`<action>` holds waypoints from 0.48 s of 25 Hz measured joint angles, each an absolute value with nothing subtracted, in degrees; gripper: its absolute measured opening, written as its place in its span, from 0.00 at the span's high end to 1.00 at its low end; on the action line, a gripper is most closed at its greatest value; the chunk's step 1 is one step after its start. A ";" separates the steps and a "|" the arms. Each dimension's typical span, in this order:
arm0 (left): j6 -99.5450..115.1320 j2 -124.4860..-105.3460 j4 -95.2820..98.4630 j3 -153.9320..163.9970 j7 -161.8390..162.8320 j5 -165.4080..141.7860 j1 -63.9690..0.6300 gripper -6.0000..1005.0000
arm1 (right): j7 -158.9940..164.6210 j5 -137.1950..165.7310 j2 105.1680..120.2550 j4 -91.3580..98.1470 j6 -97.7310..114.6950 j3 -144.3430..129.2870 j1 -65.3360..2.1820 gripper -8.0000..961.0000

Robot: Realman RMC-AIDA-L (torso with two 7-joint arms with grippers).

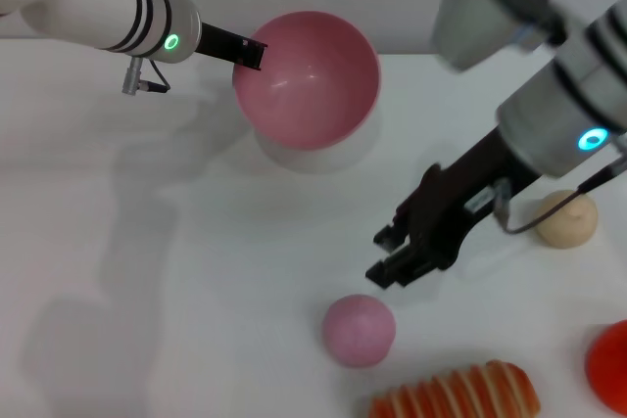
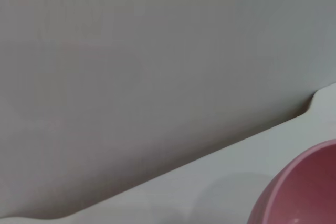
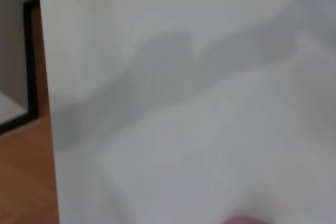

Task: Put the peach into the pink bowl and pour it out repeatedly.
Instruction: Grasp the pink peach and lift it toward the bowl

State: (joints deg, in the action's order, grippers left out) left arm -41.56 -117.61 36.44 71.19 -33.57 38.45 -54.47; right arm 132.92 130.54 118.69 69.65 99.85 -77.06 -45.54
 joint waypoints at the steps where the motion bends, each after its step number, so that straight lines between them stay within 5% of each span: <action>1: -41.45 -117.61 36.45 71.14 -33.58 38.45 -54.39 0.94 | 132.92 130.54 118.68 68.63 98.98 -78.34 -45.71 0.59; 12: -40.89 -118.01 36.54 71.57 -34.09 38.53 -53.71 0.94 | 135.49 130.37 118.94 59.56 88.89 -90.63 -46.42 0.60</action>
